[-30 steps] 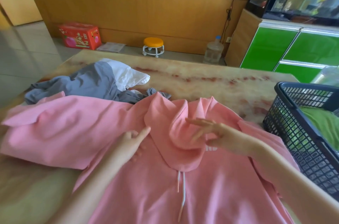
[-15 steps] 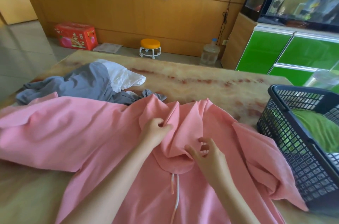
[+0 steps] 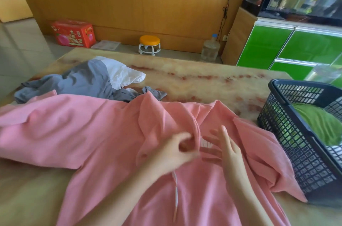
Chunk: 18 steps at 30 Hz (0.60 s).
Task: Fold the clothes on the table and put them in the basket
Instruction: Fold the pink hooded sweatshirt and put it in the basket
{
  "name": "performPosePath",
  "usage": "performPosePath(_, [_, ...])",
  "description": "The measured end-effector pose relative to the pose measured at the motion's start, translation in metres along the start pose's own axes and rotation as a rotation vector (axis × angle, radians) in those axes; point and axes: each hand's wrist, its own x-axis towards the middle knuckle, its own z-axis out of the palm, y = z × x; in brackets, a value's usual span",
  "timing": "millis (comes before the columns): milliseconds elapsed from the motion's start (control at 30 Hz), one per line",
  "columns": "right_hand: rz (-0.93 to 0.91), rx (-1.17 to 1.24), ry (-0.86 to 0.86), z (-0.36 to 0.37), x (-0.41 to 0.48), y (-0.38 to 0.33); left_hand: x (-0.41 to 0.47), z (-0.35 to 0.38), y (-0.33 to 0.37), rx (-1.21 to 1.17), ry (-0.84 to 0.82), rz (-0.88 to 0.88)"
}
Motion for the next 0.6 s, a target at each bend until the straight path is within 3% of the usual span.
performPosePath(67, [0.028,-0.062,-0.044,0.0,0.004,-0.002,-0.005,0.016,-0.015,0.158,-0.19,0.017])
performPosePath(133, [0.041,-0.255,-0.062,0.003,0.006,0.004,-0.011,0.017,-0.022,0.19,-0.271,-0.035])
performPosePath(200, [-0.016,-0.525,-0.061,0.006,0.009,0.018,-0.01,0.005,-0.024,0.142,-0.186,-0.06])
performPosePath(233, [-0.043,-0.586,-0.056,0.006,0.011,0.026,-0.008,-0.005,-0.026,0.121,-0.049,-0.066])
performPosePath(300, [-0.034,-0.497,-0.032,0.006,0.012,0.035,-0.002,-0.03,-0.032,0.091,0.348,-0.091])
performPosePath(367, [-0.038,-0.391,0.041,0.003,0.014,0.042,-0.001,-0.048,-0.04,0.293,0.576,-0.169])
performPosePath(467, [-0.006,-0.221,0.103,0.002,0.015,0.038,-0.009,-0.046,-0.06,0.281,0.409,-0.396])
performPosePath(600, [0.023,0.052,0.038,0.012,0.022,0.009,-0.023,-0.029,-0.063,-0.058,0.296,-0.392])
